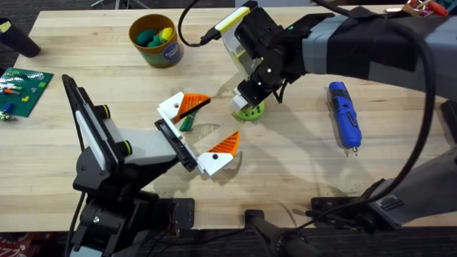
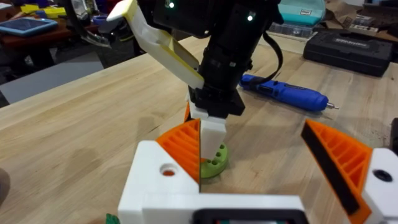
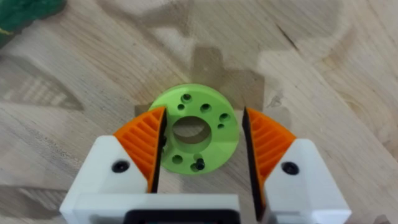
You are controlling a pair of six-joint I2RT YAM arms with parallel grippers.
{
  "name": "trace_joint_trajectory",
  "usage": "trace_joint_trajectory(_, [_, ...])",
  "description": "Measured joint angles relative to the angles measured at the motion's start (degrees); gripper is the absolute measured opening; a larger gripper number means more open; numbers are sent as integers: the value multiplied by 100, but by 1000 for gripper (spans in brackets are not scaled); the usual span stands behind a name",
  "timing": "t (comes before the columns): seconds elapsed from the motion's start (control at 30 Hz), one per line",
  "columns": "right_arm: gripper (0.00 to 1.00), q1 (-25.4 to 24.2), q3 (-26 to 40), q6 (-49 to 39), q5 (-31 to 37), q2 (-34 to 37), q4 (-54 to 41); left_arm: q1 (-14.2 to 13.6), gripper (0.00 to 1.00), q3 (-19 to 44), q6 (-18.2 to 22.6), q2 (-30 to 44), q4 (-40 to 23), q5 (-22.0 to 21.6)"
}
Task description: Pick up the gripper from the table and insert it into the empty holder that is missing its gripper. Then pick up a screw, insert it into the mounting hole, and use the screwdriver to tighten it. Finally, clean up the table by picking up the vegetable and placing it into the bucket.
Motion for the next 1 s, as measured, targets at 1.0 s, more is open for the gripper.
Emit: trace_joint_trajectory(1.0, [675, -321, 1318, 4, -24, -654, -2416, 0, 988, 0, -4, 2, 14, -4])
